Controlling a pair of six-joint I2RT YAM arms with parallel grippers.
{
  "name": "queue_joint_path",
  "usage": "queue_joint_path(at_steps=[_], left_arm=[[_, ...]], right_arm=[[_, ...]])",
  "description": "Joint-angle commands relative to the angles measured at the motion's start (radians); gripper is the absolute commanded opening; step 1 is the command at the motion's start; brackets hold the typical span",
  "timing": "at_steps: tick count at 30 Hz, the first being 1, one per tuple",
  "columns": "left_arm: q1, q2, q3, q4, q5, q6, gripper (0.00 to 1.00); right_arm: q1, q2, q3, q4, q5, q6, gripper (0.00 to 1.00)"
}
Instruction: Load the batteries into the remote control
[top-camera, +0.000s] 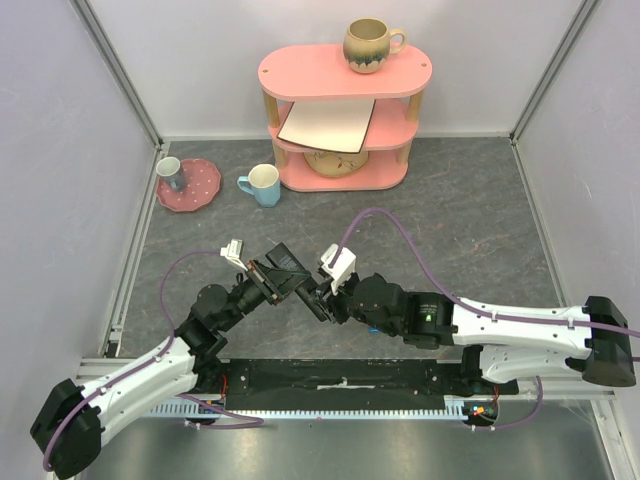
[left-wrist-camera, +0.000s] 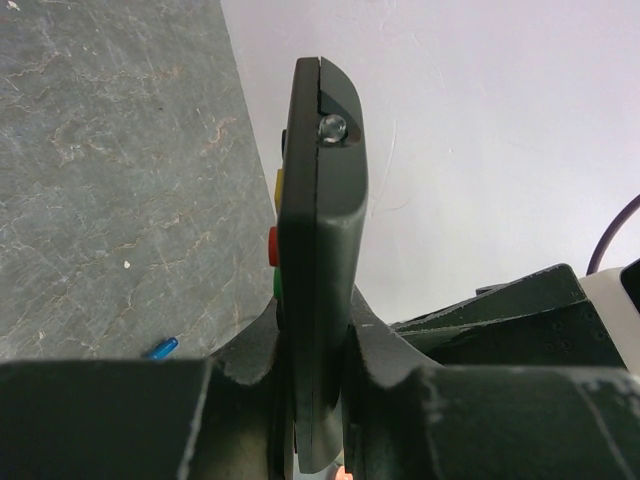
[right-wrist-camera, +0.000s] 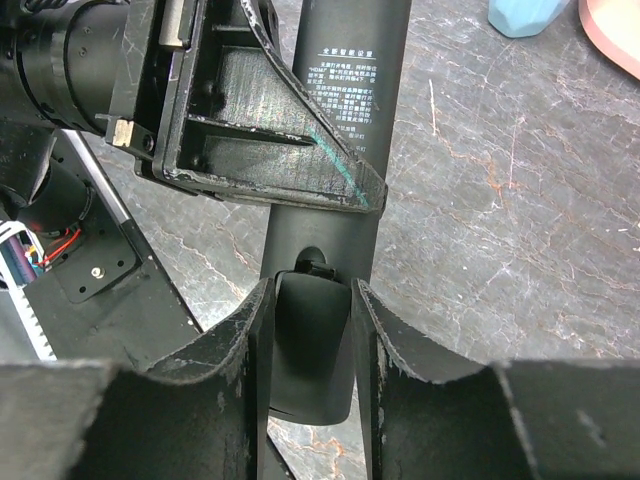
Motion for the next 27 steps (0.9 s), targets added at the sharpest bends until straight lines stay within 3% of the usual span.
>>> queue_joint_path(at_steps=[1, 3, 8, 18, 27], left_arm=[[-0.003, -0.021, 0.034, 0.112, 0.018, -0.035, 0.02], [-0.003, -0.024, 0.032, 0.112, 0.015, -0.035, 0.02], [-0.003, -0.026, 0.031, 0.112, 0.015, -0.035, 0.02], [-0.003, -0.024, 0.028, 0.113, 0.015, -0.035, 0.02], [-0.003, -0.027, 0.021, 0.113, 0.012, -0.035, 0.02]], right_arm=[[-0.002, 0.019, 0.035, -0.041, -0.018, -0.026, 0.37], [-0.002, 0.021, 0.036, -0.038, -0.027, -0.031, 0.33], [-0.002, 0.021, 0.036, -0.039, -0.051, -0.039, 0.33], [-0.001, 0.033, 0.061, -0.064, -0.047, -0.050, 0.46], [-0.001, 0.033, 0.075, -0.067, -0.041, -0.045, 0.50]])
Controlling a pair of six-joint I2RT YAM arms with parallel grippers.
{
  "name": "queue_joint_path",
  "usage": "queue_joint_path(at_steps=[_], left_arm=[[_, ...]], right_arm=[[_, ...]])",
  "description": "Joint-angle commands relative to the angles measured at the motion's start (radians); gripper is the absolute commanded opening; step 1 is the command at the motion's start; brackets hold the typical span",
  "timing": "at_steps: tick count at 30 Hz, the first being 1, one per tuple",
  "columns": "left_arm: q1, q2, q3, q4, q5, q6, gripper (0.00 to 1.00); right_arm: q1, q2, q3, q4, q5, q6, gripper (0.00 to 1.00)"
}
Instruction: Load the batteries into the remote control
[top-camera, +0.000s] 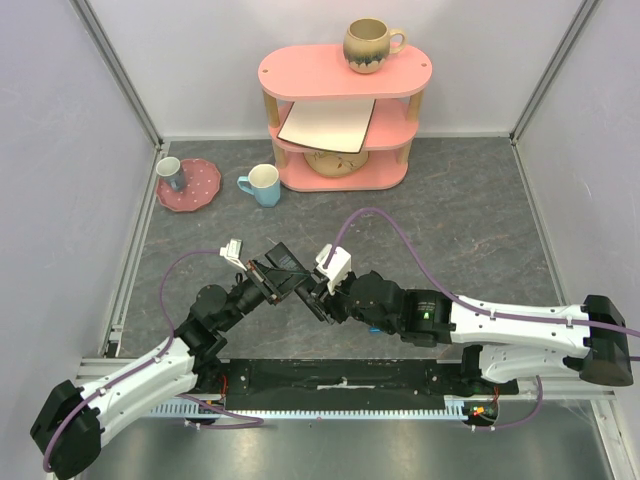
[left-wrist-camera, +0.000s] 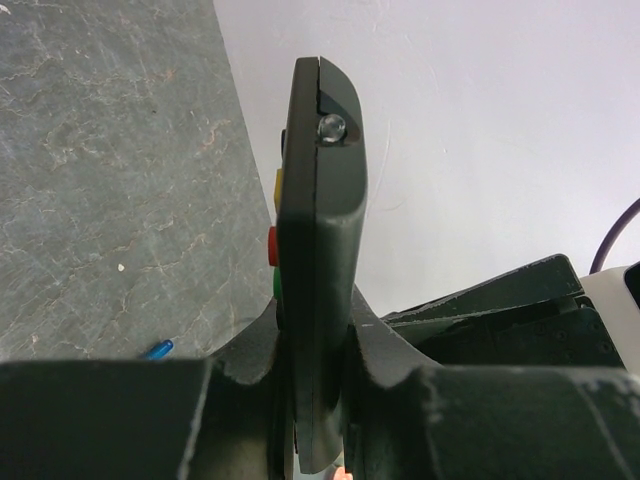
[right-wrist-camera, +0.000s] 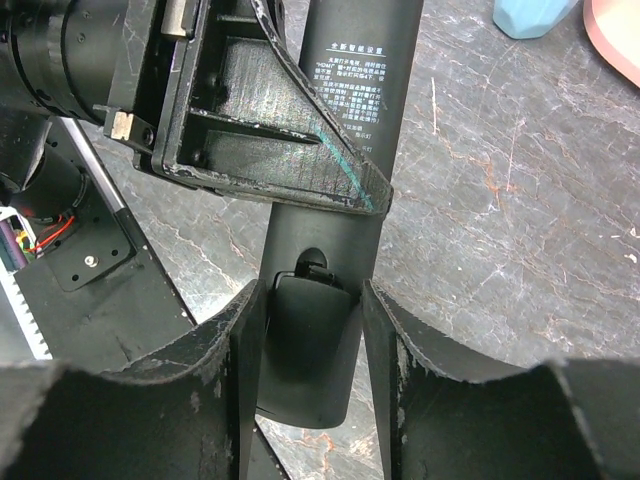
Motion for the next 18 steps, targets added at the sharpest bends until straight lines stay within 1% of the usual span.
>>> queue_joint_path(at_steps=[1, 5, 11, 18], left_arm=[[-0.003, -0.017, 0.021, 0.113, 0.014, -0.035, 0.02], [-0.003, -0.017, 0.018, 0.111, 0.016, -0.035, 0.02], [-0.003, -0.014, 0.017, 0.113, 0.013, -0.035, 0.02], [-0.003, -0.011, 0.014, 0.113, 0.019, -0.035, 0.02]], right_arm=[[0.000, 0.009, 0.038, -0.026, -0.005, -0.011, 0.51], [0.000, -0.003, 0.048, -0.024, 0.015, -0.003, 0.54], [0.000, -0.014, 0.068, -0.024, 0.044, 0.009, 0.61], [-0.002, -0.011, 0.103, -0.020, 0.051, 0.025, 0.72]])
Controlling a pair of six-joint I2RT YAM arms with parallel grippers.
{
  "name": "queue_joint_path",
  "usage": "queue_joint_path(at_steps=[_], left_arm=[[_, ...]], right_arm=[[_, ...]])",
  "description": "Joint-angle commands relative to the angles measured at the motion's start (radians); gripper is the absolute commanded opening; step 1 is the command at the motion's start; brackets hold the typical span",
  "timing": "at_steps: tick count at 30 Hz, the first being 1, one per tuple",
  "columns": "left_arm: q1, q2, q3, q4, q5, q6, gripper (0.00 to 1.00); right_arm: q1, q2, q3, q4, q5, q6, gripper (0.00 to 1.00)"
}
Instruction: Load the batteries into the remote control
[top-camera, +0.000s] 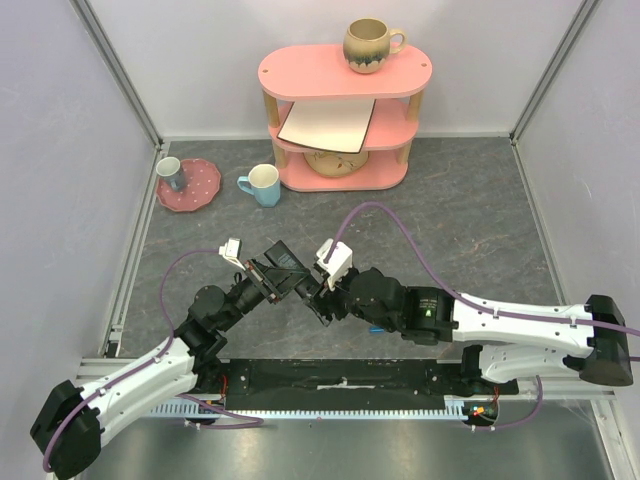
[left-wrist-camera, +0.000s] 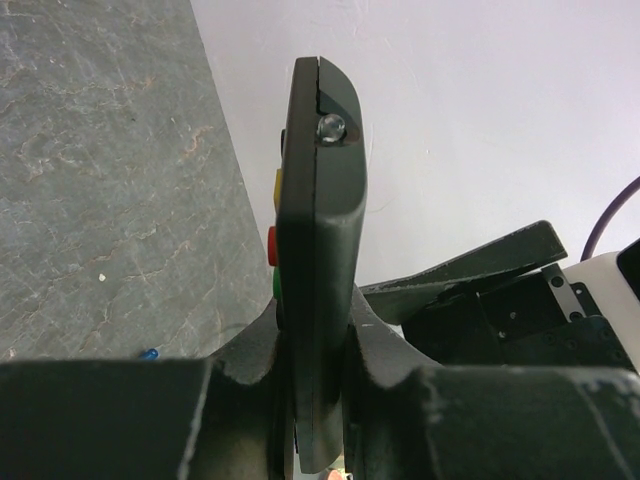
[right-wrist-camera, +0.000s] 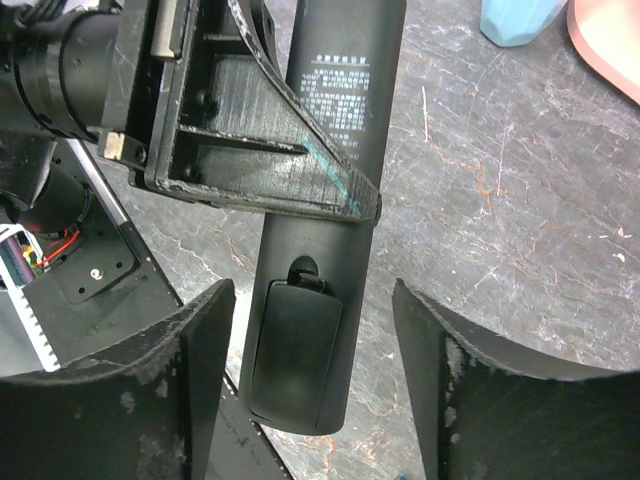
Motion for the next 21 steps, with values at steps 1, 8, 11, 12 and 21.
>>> queue_joint_path(at_steps=[1, 8, 11, 12, 21], left_arm=[[-0.002, -0.007, 0.014, 0.074, 0.018, -0.031, 0.02], [-0.002, -0.007, 0.006, 0.074, 0.018, -0.030, 0.02], [-0.002, -0.005, 0.003, 0.072, 0.018, -0.031, 0.02], [-0.002, -0.007, 0.003, 0.075, 0.017, -0.030, 0.02], [-0.002, 0.007, 0.015, 0.112, 0.032, -0.028, 0.02]], right_arm=[[0.000, -0.009, 0.067, 0.017, 0.022, 0.012, 0.73], [-0.023, -0.070, 0.093, 0.021, 0.047, 0.067, 0.79], [-0.075, -0.143, 0.066, 0.021, 0.014, 0.120, 0.81], [-0.096, -0.162, 0.049, 0.027, -0.005, 0.157, 0.81], [-0.340, -0.286, -0.230, 0.250, -0.364, 0.444, 0.93]])
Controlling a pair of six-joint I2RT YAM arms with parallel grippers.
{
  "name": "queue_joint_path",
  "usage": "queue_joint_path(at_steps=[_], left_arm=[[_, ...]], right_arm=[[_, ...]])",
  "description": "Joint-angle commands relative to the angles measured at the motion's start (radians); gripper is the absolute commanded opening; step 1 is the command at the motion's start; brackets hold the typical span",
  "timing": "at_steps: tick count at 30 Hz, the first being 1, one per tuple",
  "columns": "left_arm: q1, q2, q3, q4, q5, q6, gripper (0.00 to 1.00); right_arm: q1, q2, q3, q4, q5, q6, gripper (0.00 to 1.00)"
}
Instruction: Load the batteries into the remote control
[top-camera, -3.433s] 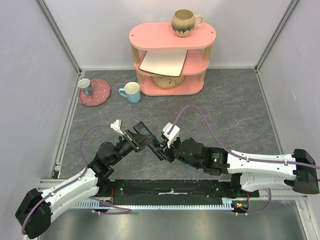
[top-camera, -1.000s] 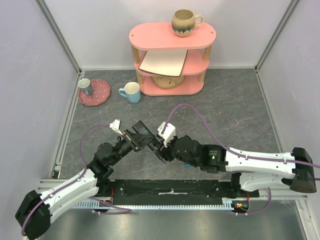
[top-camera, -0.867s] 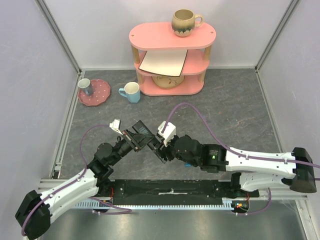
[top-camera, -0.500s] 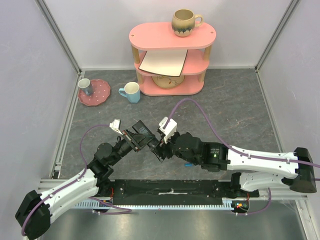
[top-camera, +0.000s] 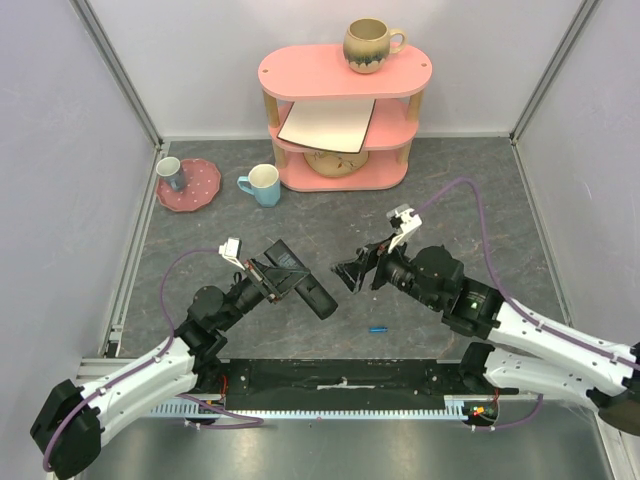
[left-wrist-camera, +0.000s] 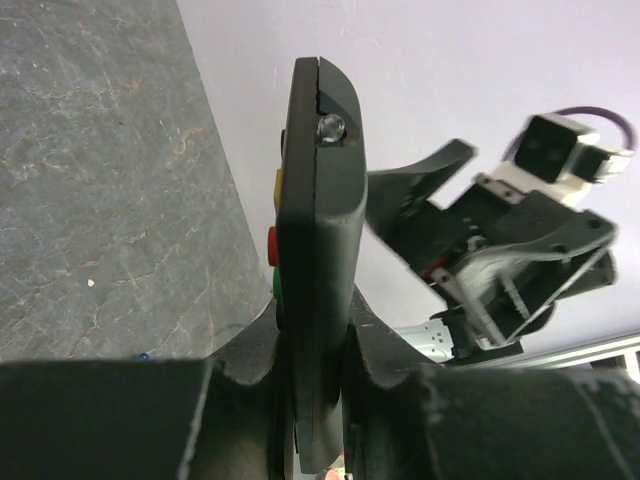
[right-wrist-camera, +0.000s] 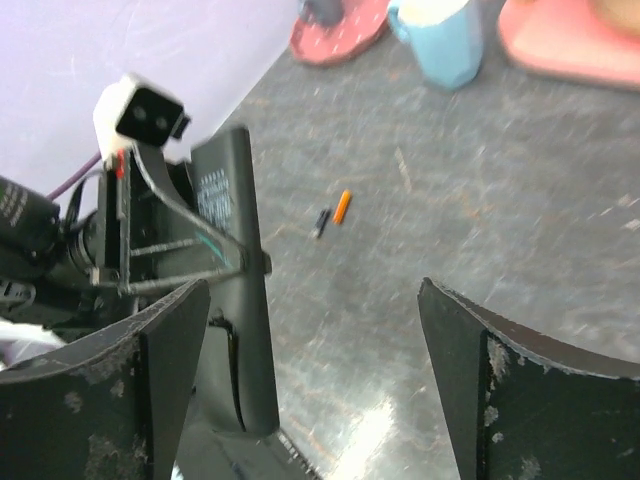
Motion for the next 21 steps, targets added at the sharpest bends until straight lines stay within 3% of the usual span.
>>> queue_joint_path(at_steps=[1, 8, 21], left_arm=[[-0.002, 0.007, 0.020, 0.100, 0.032, -0.026, 0.02], [-0.002, 0.026, 0.026, 0.128, 0.049, -0.020, 0.02], [-0.002, 0.040, 0.032, 0.137, 0.055, -0.015, 0.02]], right_arm=[[-0.053, 0.002, -0.138, 0.181, -0.243, 0.196, 0.94], [-0.154, 0.076, -0.300, 0.588, -0.465, 0.463, 0.94], [-0.157, 0.183, -0.299, 0.711, -0.619, 0.506, 0.92]])
